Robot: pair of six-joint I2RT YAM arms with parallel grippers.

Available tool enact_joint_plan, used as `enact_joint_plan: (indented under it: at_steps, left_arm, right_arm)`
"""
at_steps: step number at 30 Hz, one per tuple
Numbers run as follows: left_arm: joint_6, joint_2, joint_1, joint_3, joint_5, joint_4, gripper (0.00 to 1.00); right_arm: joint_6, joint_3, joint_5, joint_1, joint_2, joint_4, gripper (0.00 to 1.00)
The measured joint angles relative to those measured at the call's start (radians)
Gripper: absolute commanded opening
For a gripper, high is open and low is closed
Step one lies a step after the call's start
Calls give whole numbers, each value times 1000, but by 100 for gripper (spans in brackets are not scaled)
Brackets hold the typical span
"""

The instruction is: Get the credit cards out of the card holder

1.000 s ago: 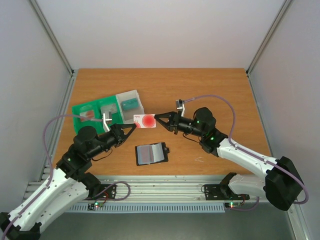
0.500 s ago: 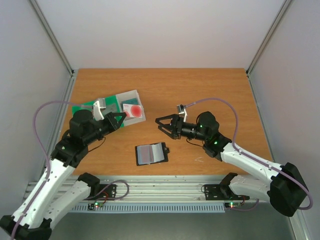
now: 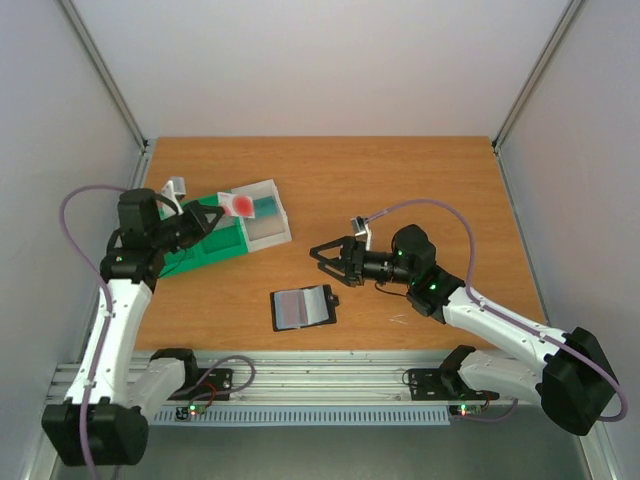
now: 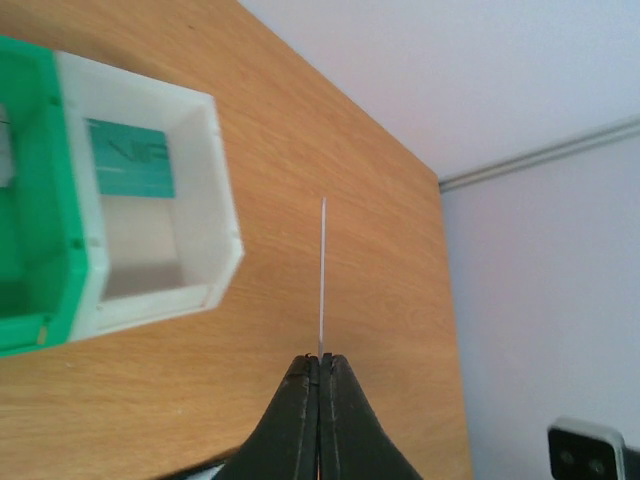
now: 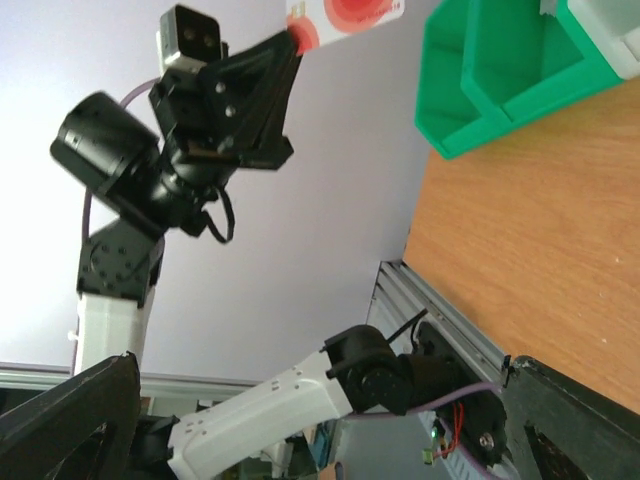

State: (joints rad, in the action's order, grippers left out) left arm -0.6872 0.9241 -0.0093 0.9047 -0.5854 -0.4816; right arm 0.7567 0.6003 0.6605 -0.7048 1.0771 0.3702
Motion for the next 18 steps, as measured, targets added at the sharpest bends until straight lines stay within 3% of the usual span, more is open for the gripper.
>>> enact_joint_plan:
  at_steps: [9, 18]
  left_arm:
    - [134, 130, 267, 73, -108, -97, 0]
    - [288, 259, 464, 142, -76, -169, 0]
  right_arm:
    - [-21, 0, 53, 9, -8, -43, 98]
    - [-43, 0, 86, 37, -33, -89, 99]
